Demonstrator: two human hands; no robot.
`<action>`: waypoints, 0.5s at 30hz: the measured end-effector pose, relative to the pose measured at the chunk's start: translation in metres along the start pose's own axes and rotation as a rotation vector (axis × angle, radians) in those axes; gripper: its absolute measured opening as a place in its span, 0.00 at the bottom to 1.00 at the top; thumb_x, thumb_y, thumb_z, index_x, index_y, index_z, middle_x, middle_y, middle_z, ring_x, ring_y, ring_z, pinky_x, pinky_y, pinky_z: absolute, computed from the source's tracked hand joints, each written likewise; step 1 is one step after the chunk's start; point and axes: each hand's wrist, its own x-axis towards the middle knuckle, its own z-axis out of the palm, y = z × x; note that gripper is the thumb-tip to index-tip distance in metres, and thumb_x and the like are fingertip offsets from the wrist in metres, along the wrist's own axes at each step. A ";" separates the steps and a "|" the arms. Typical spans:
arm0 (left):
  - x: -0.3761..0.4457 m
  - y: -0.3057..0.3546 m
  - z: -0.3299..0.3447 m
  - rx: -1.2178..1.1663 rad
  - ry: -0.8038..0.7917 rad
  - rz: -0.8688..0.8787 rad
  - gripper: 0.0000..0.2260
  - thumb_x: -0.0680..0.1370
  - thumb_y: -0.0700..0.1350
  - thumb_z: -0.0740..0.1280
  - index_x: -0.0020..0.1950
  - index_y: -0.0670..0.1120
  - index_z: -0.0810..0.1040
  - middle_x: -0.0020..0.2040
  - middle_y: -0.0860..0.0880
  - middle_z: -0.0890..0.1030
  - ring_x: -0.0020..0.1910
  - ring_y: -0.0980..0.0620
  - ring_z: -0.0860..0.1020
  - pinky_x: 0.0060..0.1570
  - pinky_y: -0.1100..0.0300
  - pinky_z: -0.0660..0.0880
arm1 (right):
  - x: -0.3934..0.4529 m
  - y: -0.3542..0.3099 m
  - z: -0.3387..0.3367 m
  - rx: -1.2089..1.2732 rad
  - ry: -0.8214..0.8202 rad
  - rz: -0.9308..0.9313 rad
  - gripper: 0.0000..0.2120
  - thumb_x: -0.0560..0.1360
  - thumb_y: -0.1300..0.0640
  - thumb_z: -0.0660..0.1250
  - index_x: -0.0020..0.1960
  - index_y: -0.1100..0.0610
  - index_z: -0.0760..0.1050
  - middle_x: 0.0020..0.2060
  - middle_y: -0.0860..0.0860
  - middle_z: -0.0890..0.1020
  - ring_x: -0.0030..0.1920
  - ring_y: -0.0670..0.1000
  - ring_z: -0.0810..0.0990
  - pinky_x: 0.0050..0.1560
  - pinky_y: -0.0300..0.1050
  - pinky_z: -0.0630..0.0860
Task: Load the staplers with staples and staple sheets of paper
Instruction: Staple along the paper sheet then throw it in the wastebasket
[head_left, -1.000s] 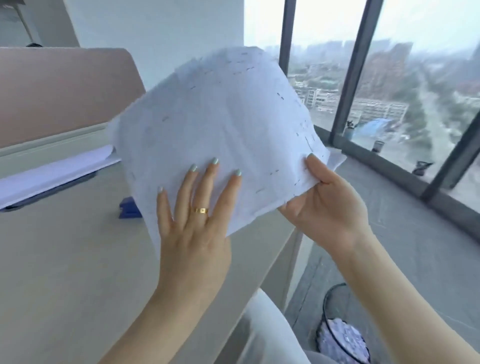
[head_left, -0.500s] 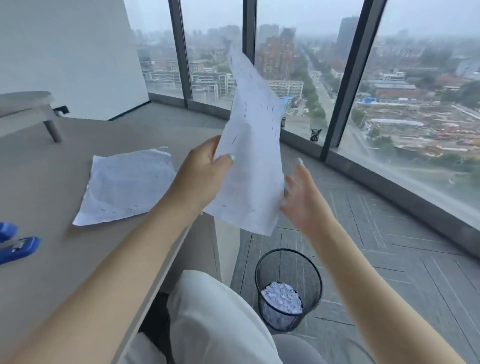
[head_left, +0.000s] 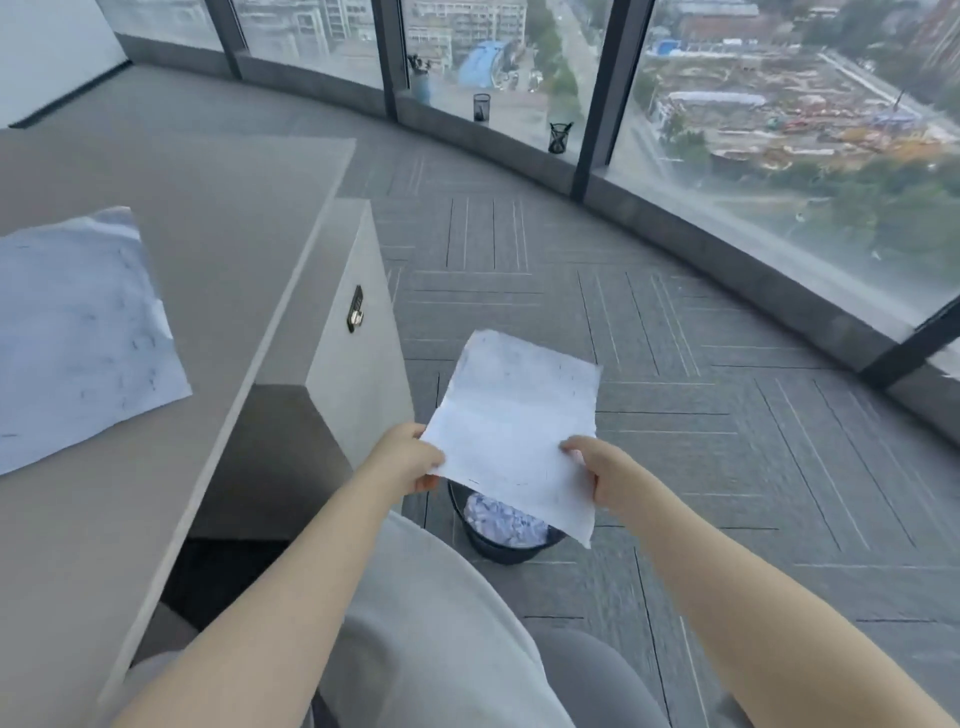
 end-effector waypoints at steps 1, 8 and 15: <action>0.010 -0.008 0.005 -0.003 0.016 -0.028 0.11 0.74 0.28 0.57 0.51 0.39 0.72 0.42 0.44 0.75 0.40 0.48 0.74 0.34 0.59 0.72 | 0.010 0.008 -0.002 -0.015 0.025 0.048 0.09 0.73 0.58 0.65 0.51 0.60 0.72 0.47 0.57 0.77 0.44 0.57 0.75 0.45 0.49 0.72; 0.063 -0.039 0.021 -0.042 -0.002 -0.238 0.13 0.74 0.27 0.54 0.36 0.41 0.71 0.38 0.44 0.74 0.34 0.49 0.72 0.27 0.61 0.73 | 0.054 0.035 -0.011 0.045 0.054 0.218 0.09 0.76 0.60 0.63 0.54 0.65 0.71 0.42 0.58 0.78 0.38 0.56 0.77 0.35 0.50 0.73; 0.086 -0.041 0.023 -0.124 0.023 -0.356 0.13 0.76 0.29 0.57 0.59 0.40 0.67 0.35 0.42 0.72 0.30 0.49 0.73 0.14 0.67 0.70 | 0.071 0.033 -0.013 0.095 0.144 0.274 0.10 0.78 0.59 0.61 0.57 0.61 0.69 0.43 0.56 0.80 0.36 0.51 0.79 0.25 0.41 0.78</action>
